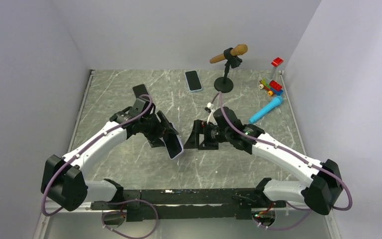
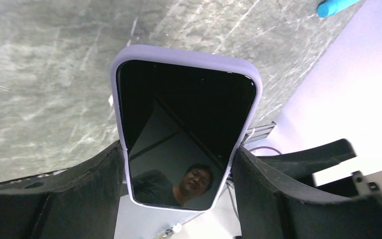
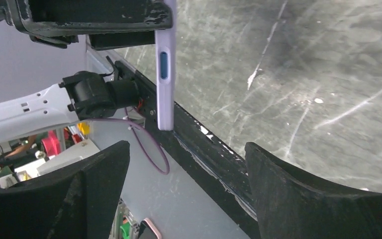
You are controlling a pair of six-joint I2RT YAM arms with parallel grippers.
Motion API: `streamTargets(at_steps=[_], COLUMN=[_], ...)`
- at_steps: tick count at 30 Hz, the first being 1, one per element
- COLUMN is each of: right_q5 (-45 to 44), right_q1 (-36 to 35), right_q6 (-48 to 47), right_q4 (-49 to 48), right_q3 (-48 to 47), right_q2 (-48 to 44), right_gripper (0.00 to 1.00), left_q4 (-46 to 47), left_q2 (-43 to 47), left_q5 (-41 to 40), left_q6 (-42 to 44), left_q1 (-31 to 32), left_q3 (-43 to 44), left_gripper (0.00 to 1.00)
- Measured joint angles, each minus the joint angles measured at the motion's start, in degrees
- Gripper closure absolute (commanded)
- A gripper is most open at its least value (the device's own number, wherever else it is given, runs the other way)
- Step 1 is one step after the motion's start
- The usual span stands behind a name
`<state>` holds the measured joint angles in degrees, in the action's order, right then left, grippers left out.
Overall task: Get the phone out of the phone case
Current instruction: Adjust the phone.
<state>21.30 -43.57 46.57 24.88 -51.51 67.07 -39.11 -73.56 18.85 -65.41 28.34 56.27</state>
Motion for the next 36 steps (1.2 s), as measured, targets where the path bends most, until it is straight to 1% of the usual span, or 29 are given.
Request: streamTargets(at_steps=[6,10,13,15,16,19,20,21,23,25,26,27,28,29,32,36], right_q5=[-3.34,-6.49,-7.54,-7.32,-7.06,-6.16,-6.05,-6.01,-5.75,-5.81,-5.90,-5.95,-5.99,-6.10,-5.97,-4.90], right_q1=[-5.73,-7.74,-8.22,-8.33,-8.37,-8.44,-8.44,-8.44,-8.37,-8.31,-8.13,-7.93,-7.65,-7.39,-5.53,-1.03], right_q6=[1.70,2.01,3.45,4.35,4.66,5.42,5.55,5.70,6.25,6.99,7.19,7.23,7.17,7.10,7.19,8.17], right_q4=[-3.06,-2.21,-2.34,-2.95,-3.48,-4.76,-5.16,-5.66,-7.48,-8.92,-9.40,-9.99,-10.67,-10.99,-10.86,-9.94], right_q3=[-0.42,-2.34,-2.36,-2.19,-2.14,-2.12,-2.08,-1.84,-0.61,0.70,1.16,1.62,2.19,2.69,5.79,10.23], right_q2=[4.04,7.82,8.72,8.74,8.76,9.01,9.14,9.14,8.81,7.89,7.19,6.23,5.03,3.85,-0.22,-4.42], right_gripper=[0.36,0.57,0.70,0.95,1.00,1.00,1.00,1.00,1.00,1.00,1.00,1.00,1.00,1.00,1.00,1.00], left_q4=[1.77,1.88,1.95,2.01,2.03,2.21,2.40,2.51,1.92,0.33,-0.55,-1.03,-1.07,-0.92,-0.07,2.19], left_q2=[0.00,0.00,0.00,0.00,0.00,0.11,0.11,0.09,-0.22,-1.05,-1.42,-1.55,-1.46,-1.09,2.08,9.05], left_q5=[1.25,1.33,1.16,0.72,0.57,-0.55,-0.90,-0.94,-1.18,-1.18,-1.11,-0.98,-0.85,-0.68,-0.72,-0.66], left_q6=[-4.98,-6.69,-7.41,-7.72,-7.80,-7.85,-7.78,-7.65,-7.02,-6.01,-5.38,-4.66,-3.85,-3.17,-0.87,2.95], left_q1=[2.47,4.70,5.95,6.45,6.56,6.71,6.75,6.73,6.73,6.75,6.73,6.64,6.56,6.36,4.50,1.51], left_q3=[0.00,0.00,0.00,0.00,0.00,0.00,0.00,0.00,0.42,1.84,2.93,3.89,4.46,4.79,4.92,3.54], left_gripper=[1.00,1.00,1.00,1.00,1.00,0.99,0.89,0.76,0.53,0.36,0.13,0.05,0.02,0.01,0.01,0.01])
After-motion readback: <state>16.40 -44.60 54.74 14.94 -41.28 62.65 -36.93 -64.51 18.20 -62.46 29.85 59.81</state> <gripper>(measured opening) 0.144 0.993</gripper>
